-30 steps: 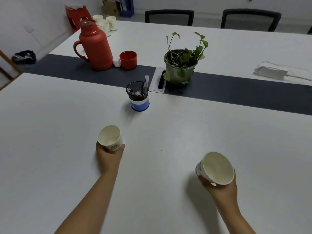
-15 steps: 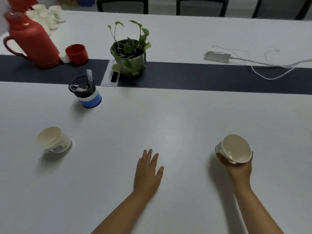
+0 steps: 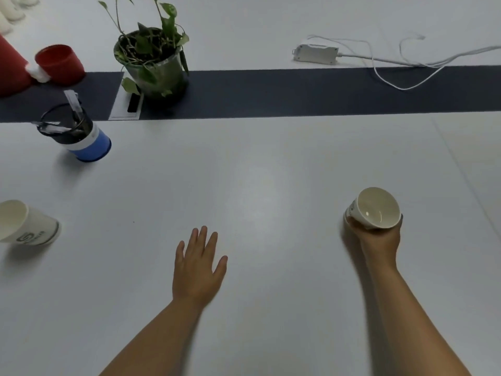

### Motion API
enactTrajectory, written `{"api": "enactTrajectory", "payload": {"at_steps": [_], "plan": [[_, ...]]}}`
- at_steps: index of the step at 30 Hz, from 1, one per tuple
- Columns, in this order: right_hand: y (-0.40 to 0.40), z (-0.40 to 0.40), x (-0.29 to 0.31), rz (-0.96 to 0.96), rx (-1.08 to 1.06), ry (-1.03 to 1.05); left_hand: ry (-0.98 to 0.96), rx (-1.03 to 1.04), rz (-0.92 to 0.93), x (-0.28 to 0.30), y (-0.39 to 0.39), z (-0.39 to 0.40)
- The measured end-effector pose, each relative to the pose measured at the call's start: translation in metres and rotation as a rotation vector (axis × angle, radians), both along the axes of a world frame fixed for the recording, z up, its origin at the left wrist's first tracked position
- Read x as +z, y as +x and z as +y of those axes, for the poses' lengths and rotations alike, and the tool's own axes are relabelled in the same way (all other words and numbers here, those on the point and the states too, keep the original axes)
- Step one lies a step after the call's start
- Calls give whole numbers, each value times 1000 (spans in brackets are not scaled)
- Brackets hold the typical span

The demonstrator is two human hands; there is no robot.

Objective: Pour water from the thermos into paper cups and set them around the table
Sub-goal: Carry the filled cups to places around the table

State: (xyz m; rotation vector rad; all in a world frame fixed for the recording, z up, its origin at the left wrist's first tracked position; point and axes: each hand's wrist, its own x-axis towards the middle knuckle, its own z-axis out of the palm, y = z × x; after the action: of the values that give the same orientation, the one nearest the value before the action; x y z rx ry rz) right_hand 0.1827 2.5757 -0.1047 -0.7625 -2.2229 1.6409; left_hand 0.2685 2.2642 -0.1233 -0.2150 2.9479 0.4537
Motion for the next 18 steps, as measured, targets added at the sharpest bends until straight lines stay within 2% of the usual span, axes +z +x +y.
{"api": "enactTrajectory", "payload": {"at_steps": [12, 18], "plan": [[-6, -1, -2, -6, 20, 11, 31, 11, 9, 3, -1, 1], [10, -3, 2, -19, 98, 1, 60, 7, 27, 2, 0, 1]]}}
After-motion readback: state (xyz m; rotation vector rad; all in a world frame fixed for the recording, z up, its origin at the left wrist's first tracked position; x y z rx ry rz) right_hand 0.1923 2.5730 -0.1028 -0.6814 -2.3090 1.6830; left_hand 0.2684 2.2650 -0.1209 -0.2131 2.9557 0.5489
